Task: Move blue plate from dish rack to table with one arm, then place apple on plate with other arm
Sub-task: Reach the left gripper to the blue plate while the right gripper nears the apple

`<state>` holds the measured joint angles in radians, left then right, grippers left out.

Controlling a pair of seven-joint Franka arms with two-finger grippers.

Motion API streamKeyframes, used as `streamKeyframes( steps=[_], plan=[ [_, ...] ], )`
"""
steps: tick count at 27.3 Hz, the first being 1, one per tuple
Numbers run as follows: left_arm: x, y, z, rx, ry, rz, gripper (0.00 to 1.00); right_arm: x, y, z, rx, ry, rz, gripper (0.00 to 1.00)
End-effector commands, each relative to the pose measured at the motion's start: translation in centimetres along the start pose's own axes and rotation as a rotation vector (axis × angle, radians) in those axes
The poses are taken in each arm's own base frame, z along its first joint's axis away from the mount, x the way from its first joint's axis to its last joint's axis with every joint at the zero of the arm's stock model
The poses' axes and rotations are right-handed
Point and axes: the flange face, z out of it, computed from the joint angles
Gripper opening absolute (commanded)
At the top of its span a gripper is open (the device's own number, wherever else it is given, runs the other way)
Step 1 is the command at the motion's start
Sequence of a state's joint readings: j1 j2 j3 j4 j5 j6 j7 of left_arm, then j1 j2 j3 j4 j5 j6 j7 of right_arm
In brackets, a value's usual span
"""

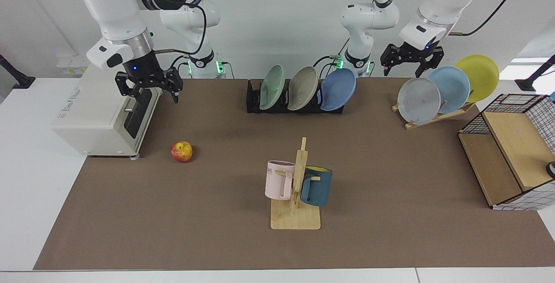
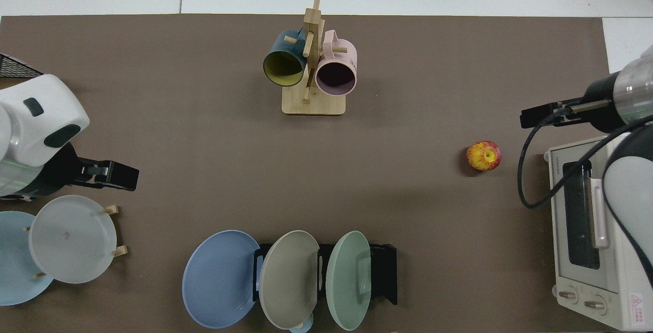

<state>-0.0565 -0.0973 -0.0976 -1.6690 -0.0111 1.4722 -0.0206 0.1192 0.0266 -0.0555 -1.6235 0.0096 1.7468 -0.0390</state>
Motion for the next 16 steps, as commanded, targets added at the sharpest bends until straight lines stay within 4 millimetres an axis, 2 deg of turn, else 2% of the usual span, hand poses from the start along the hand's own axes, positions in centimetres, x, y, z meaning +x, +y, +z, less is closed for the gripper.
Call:
streamKeyframes(
  steps=[1,4,7,11,16],
  plan=[
    [-2.3,0.6,3.1,-0.022,-0.009,0.016,1.00,1.5,-0.2,3.6,0.004,-0.003,0.019,1.00],
    [-2.7,1.4,5.7,-0.062,-0.008,0.021,1.00,1.9,-0.2,5.8,0.003,-0.017,0.019,1.00],
    [-3.0,2.2,8.9,-0.062,-0.057,0.031,1.00,2.2,-0.1,9.6,0.002,-0.043,0.020,1.00],
    [-3.8,2.1,11.7,-0.069,-0.073,0.024,1.00,1.7,0.0,13.7,0.001,-0.063,0.028,1.00],
    [-5.2,3.6,15.8,-0.110,-0.110,0.055,1.00,0.8,0.6,16.8,-0.002,-0.073,0.032,1.00]
  ],
)
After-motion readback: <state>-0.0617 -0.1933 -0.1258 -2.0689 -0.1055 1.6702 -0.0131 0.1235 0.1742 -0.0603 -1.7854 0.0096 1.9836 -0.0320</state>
